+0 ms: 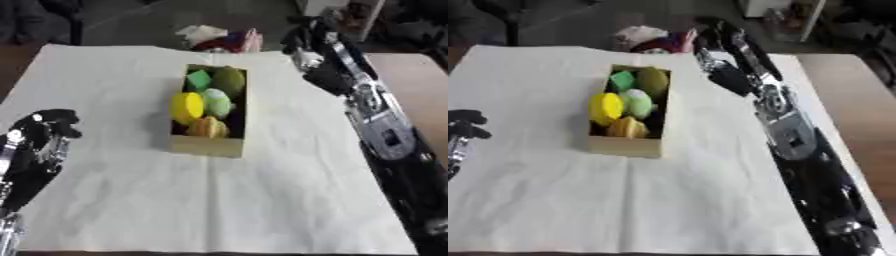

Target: Pick up objects on the table and place them in the box.

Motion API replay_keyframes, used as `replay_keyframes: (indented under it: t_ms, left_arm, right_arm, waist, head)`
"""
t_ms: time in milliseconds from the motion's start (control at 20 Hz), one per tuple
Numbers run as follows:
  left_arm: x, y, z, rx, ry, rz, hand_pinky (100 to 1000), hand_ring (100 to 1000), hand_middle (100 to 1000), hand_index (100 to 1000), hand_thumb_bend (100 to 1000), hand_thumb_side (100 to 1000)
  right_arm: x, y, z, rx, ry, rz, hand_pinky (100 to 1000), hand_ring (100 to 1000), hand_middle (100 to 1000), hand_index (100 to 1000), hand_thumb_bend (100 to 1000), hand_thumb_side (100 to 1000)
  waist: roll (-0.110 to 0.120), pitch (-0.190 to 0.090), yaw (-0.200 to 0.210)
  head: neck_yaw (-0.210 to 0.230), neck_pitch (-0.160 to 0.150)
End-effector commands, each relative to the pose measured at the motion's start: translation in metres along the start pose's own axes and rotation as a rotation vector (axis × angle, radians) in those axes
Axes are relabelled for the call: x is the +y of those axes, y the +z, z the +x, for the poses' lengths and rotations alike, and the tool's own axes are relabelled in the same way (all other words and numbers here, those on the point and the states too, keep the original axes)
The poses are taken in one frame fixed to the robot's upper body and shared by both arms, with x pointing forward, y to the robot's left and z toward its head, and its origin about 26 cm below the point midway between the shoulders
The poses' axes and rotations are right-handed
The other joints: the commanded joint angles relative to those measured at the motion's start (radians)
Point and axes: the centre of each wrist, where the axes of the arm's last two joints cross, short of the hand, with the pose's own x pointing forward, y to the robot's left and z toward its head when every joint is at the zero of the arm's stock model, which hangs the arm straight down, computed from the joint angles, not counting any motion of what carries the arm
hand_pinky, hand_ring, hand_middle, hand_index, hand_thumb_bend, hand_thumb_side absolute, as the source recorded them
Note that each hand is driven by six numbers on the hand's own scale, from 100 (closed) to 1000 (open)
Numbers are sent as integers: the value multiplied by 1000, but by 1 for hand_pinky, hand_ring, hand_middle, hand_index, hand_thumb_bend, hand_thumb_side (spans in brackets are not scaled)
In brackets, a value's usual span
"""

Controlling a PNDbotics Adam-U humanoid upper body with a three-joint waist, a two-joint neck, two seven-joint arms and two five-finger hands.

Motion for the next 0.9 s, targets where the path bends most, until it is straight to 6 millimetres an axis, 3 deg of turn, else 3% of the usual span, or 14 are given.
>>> replay_keyframes:
  t_ms: [50, 250, 300, 350, 400, 450, 900]
  left_arm:
    - [6, 0, 2, -9, -24, 24, 750, 590, 625, 728, 100, 569]
    - [4, 3, -2, 8, -21, 27, 751, 592, 627, 728, 100, 575]
    - [3, 4, -3, 11, -21, 27, 751, 591, 627, 728, 100, 576]
    - [2, 4, -4, 14, -18, 26, 751, 591, 626, 728, 100, 577]
    - [2, 5, -4, 15, -15, 26, 751, 590, 625, 728, 100, 579]
    - [0, 5, -5, 16, -11, 26, 751, 589, 625, 727, 100, 580]
    - [-4, 6, -8, 26, 8, 28, 747, 581, 616, 723, 100, 582]
  right_arm:
    - [-7, 19, 14, -46, -135, -40, 752, 617, 609, 884, 100, 703]
    - [7, 53, 7, 11, -230, -65, 748, 608, 599, 883, 100, 721]
    - [11, 59, 5, 27, -239, -66, 745, 603, 594, 883, 100, 687]
    - [16, 65, 3, 46, -249, -71, 745, 601, 591, 882, 100, 731]
    - [19, 70, 0, 64, -255, -76, 742, 596, 586, 881, 100, 702]
    - [23, 75, -2, 85, -261, -85, 741, 595, 585, 881, 100, 734]
    - [33, 88, -8, 138, -236, -111, 737, 583, 569, 874, 100, 725]
  waist:
    - [0, -6, -7]
    - [-2, -4, -20]
    - [-1, -3, -22]
    - [0, -3, -25]
    - [1, -2, -26]
    - [1, -2, -27]
    - [5, -2, -34]
  head:
    - [10, 8]
    - [18, 9]
    - [20, 9]
    - [22, 9]
    - [23, 9]
    - [24, 9]
    - [30, 9]
